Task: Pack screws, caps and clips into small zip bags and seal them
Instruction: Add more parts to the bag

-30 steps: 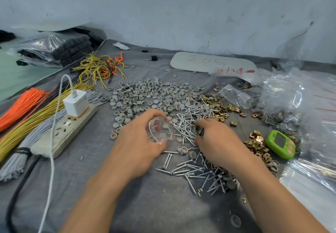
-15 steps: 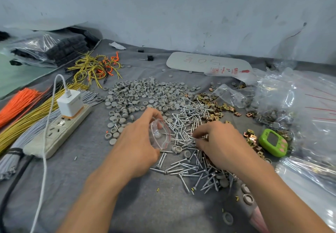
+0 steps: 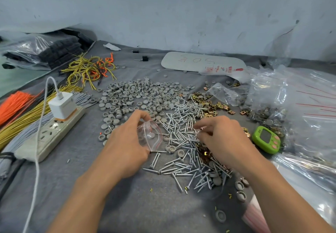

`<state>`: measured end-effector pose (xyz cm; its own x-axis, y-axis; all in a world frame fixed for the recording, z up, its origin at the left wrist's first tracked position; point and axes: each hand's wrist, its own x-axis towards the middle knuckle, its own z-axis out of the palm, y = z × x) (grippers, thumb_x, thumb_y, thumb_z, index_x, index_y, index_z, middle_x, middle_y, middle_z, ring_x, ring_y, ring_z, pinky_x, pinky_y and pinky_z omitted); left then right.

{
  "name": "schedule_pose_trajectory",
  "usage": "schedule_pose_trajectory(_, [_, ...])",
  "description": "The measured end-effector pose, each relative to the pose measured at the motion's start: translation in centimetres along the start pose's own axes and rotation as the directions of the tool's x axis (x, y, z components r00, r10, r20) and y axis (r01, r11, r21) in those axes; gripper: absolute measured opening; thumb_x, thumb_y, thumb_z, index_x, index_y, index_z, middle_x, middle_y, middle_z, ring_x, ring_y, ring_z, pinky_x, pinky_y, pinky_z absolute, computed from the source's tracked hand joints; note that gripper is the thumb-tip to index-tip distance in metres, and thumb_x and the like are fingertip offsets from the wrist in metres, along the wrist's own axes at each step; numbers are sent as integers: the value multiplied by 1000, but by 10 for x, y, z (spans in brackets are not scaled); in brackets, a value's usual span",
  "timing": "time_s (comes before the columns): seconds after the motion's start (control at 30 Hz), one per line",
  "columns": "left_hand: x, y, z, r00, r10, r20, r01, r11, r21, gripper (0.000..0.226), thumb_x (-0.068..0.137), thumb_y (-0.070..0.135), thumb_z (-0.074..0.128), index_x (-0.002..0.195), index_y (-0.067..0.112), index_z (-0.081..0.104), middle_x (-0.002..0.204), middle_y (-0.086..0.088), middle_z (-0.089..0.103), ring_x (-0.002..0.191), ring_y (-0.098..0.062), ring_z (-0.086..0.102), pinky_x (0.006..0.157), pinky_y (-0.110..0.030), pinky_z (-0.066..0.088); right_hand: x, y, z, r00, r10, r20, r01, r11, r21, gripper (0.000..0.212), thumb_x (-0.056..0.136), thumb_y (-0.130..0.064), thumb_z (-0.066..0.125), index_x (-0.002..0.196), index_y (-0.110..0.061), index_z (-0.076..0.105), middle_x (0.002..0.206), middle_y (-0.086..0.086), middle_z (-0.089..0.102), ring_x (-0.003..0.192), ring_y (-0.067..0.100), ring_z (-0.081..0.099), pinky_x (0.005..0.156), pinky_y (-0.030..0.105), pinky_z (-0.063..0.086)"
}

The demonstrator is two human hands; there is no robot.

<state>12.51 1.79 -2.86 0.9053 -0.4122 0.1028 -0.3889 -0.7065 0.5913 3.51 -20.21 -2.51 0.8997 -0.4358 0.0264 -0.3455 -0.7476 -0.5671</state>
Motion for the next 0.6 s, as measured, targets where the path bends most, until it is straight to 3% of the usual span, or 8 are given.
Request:
schedule_pose_trajectory(0.1, [0,-1,-3,1000,-12,19,13,1000,-16,61,76,27,87,106,52,41,89,14,67,70,-9,63,65,-36,56,1,5,-6,1000,-5,16,4,997,74,21,91,-25,77,108,-39,77,91,-25,75,84,-10,68,75,10,52])
schedule_pose_trajectory(0.17, [-1,-2,-3,1000,-11,15,12,999,-36,57,77,33,88,106,51,43,86,14,68,69,-7,63,63,-34,54,2,10,-11,999,43,-31,-43,999,4,24,92,-19,74,108,-37,77,96,-20,76,90,-2,71,83,19,57])
schedule_pose_trajectory(0.27, [-1,-4,-4,1000,-5,21,6,998,-56,55,77,35,88,105,51,43,89,19,69,69,-3,62,61,-27,50,1,15,-16,991,133,10,-125,955,-268,37,94,-9,58,111,-37,74,110,-2,76,97,23,70,89,38,59])
schedule_pose_trajectory(0.37, [-1,-4,-4,1000,3,23,-2,997,-75,57,76,30,88,104,53,43,91,21,70,71,-1,64,64,-28,52,0,13,-19,978,143,152,-87,941,-327,48,94,-4,50,115,-40,73,119,1,73,96,24,67,77,31,53])
schedule_pose_trajectory(0.47, [-1,-4,-3,1000,4,27,-2,998,-66,58,77,25,86,105,51,43,92,19,70,77,-5,66,73,-36,56,-1,8,-22,967,125,224,-32,926,-377,50,93,-3,51,119,-40,72,123,-3,70,104,21,67,80,26,51])
schedule_pose_trajectory(0.6, [-1,-4,-1,999,28,30,-26,998,-56,54,79,25,84,105,49,43,94,18,70,78,-2,62,68,-24,50,0,12,-25,977,91,191,-21,940,-341,28,91,-9,62,87,-37,67,101,-6,70,94,18,65,79,29,53])
